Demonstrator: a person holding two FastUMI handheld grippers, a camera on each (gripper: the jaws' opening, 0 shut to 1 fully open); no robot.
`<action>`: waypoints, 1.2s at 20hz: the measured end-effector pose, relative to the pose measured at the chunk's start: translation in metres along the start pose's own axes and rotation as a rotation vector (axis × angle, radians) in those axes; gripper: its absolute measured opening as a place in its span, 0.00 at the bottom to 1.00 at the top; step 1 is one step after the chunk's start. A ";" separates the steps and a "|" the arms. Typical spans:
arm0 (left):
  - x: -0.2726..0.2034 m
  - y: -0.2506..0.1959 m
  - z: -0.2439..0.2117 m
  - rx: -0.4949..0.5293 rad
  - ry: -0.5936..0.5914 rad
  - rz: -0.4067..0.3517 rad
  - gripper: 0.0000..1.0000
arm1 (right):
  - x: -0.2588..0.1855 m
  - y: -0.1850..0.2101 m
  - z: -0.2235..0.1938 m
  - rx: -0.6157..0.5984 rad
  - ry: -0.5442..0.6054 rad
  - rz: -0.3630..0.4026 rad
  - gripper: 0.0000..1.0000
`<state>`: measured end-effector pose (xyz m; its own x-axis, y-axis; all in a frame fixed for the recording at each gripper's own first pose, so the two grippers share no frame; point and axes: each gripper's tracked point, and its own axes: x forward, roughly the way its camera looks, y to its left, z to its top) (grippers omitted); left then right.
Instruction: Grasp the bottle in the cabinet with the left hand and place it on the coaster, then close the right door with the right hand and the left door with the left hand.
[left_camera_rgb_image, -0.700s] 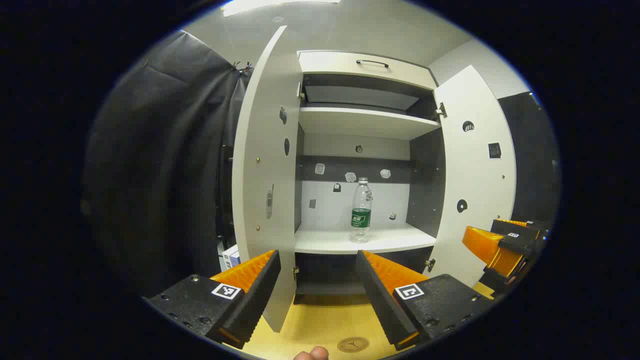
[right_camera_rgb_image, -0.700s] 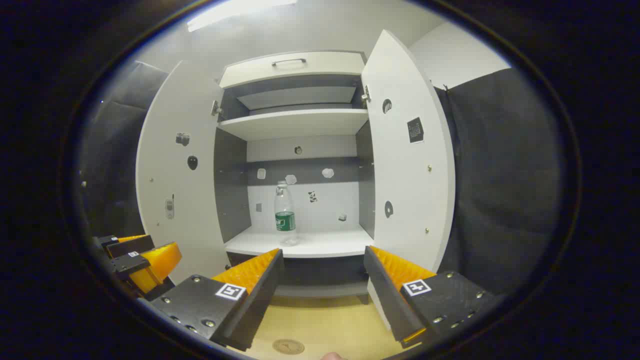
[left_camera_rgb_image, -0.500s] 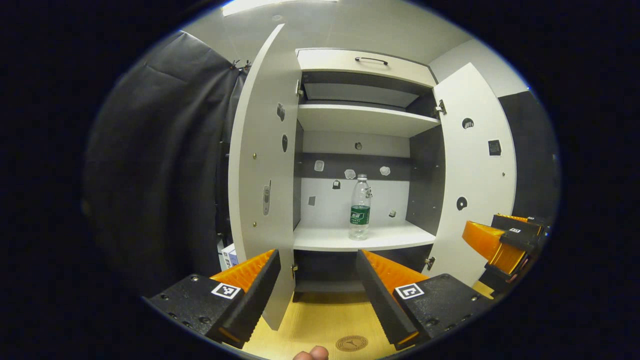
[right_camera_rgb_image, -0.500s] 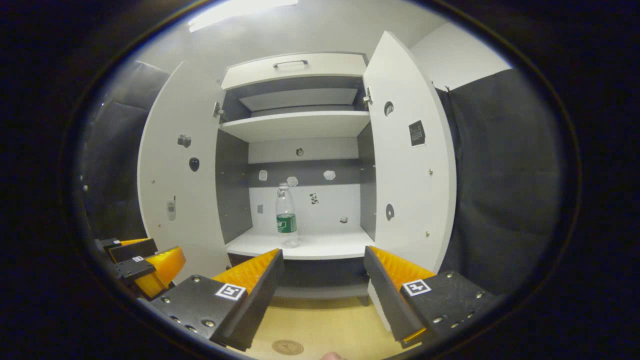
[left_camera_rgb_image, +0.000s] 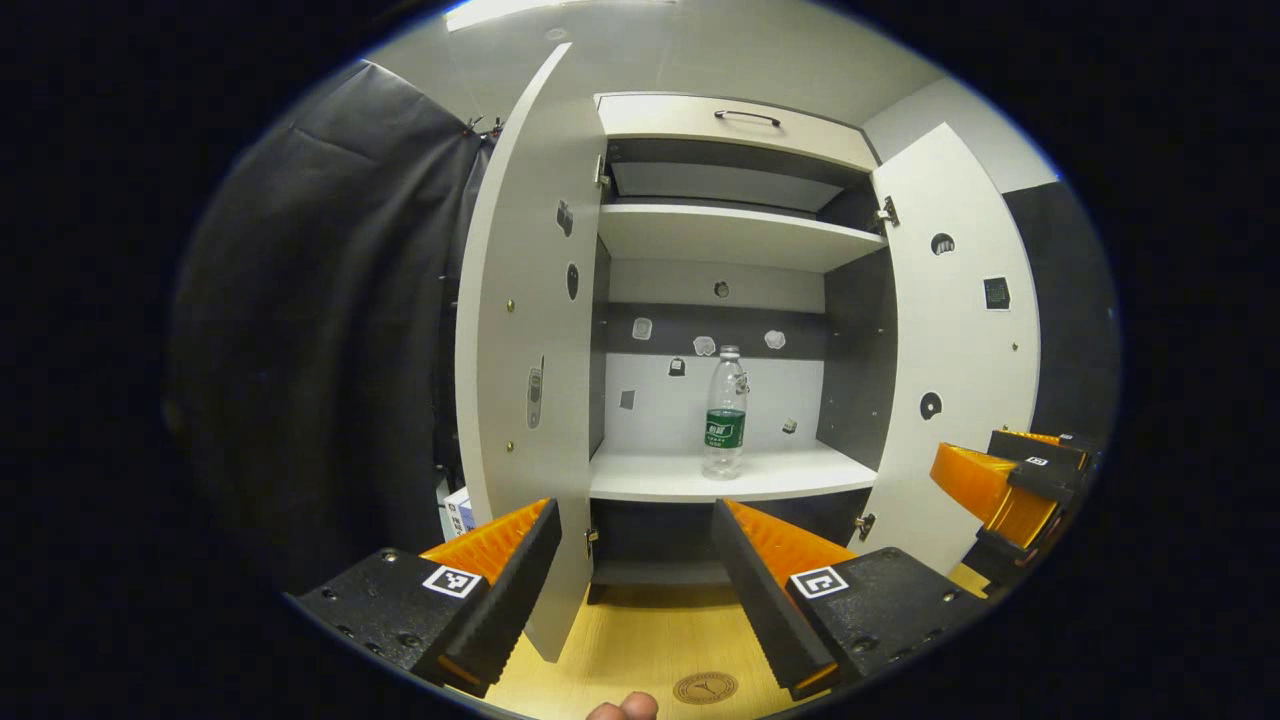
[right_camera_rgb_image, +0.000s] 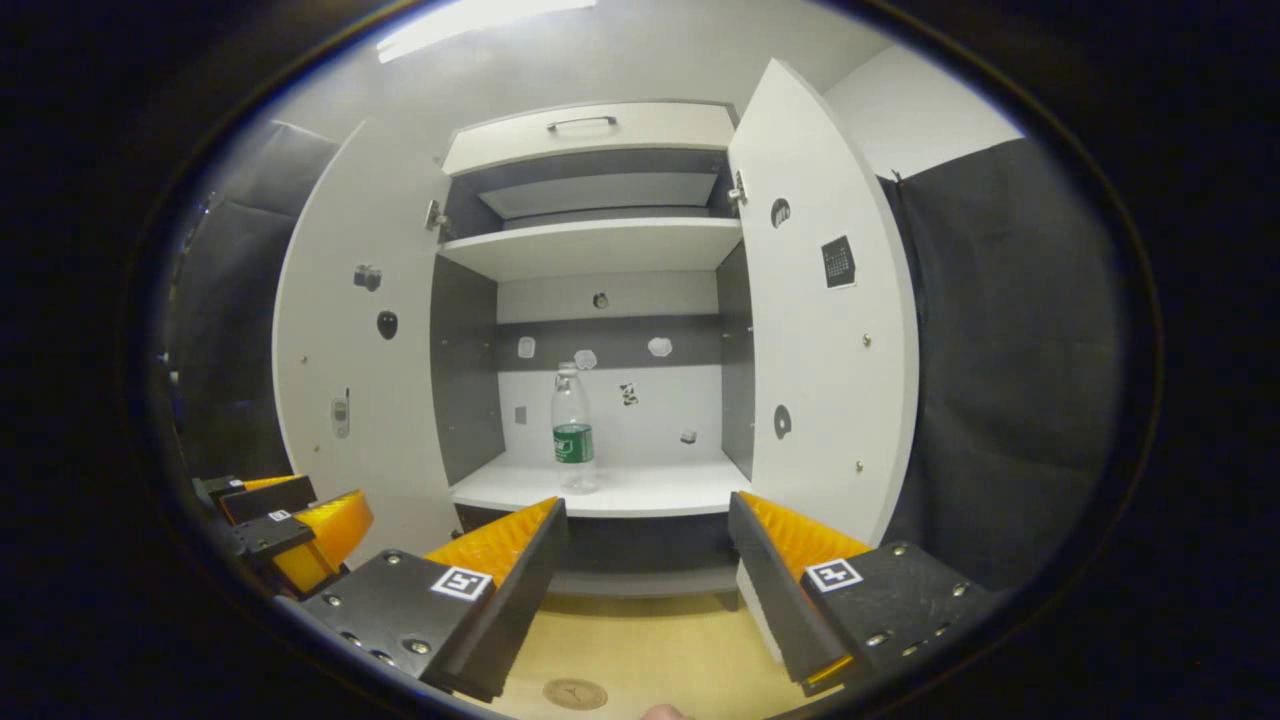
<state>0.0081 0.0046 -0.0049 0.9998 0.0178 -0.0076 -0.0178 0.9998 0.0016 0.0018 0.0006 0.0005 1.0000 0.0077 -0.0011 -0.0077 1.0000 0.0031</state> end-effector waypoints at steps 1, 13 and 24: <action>0.001 0.001 -0.001 0.002 0.001 0.003 0.96 | 0.000 0.000 0.000 0.004 0.000 0.000 0.98; 0.039 -0.010 -0.017 0.002 0.026 -0.025 0.96 | 0.013 -0.001 -0.007 -0.007 0.023 -0.005 0.98; 0.154 -0.062 -0.005 0.023 -0.014 -0.094 0.96 | 0.024 -0.020 -0.016 -0.015 0.060 -0.045 0.98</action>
<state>0.1634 -0.0544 -0.0114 0.9971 -0.0762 0.0056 0.0761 0.9968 0.0246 0.0259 -0.0193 -0.0158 0.9974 -0.0378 -0.0609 0.0371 0.9992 -0.0131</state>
